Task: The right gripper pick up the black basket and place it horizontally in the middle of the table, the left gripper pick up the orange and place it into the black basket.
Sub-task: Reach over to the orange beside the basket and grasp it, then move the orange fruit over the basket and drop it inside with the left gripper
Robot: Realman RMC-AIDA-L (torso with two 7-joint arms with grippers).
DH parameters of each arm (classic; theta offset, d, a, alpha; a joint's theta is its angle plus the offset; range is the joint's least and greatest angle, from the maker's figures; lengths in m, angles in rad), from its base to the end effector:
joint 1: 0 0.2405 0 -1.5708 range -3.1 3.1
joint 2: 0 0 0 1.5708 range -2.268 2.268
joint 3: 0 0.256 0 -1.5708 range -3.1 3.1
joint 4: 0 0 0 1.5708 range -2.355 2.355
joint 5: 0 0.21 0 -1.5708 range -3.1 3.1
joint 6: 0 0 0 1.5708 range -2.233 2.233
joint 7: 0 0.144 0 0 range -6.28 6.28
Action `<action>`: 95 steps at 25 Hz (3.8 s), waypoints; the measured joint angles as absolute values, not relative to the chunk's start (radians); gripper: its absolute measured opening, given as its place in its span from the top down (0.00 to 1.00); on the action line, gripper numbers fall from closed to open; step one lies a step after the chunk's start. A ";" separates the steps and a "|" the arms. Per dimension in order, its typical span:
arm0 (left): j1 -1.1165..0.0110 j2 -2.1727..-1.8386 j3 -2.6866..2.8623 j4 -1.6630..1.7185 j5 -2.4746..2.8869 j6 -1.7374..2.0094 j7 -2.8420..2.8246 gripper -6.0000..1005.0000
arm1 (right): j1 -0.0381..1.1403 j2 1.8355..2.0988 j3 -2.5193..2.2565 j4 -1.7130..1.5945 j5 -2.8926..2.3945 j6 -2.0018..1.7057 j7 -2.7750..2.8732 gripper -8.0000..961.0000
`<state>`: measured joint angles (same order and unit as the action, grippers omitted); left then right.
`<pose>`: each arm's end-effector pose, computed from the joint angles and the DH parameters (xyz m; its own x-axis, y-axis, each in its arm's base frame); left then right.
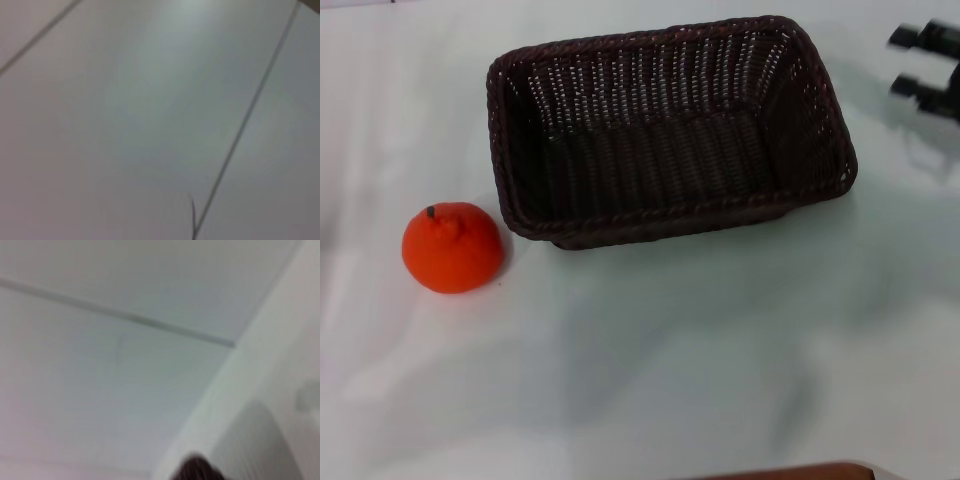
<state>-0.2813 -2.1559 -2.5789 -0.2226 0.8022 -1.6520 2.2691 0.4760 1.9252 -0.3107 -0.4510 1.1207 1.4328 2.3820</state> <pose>-0.3313 0.2649 0.0580 0.1881 -0.3561 0.9153 0.9142 -0.2773 -0.2957 0.3470 0.3317 0.0732 0.3263 0.7060 0.6286 0.9077 -0.0484 -0.4168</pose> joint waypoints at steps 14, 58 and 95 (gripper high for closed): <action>-0.059 -2.096 -2.428 -0.327 1.109 -1.644 2.267 0.20 | 0.538 2.024 -0.249 -0.441 1.646 1.277 1.730 0.20; -0.157 -2.139 -2.424 -0.363 1.527 -1.393 2.332 0.20 | 0.713 2.088 -0.299 -0.171 1.781 1.228 1.318 0.20; -0.176 -2.140 -2.744 -0.361 1.515 -1.652 2.321 0.83 | 0.713 2.088 -0.258 -0.167 1.784 1.223 1.308 0.21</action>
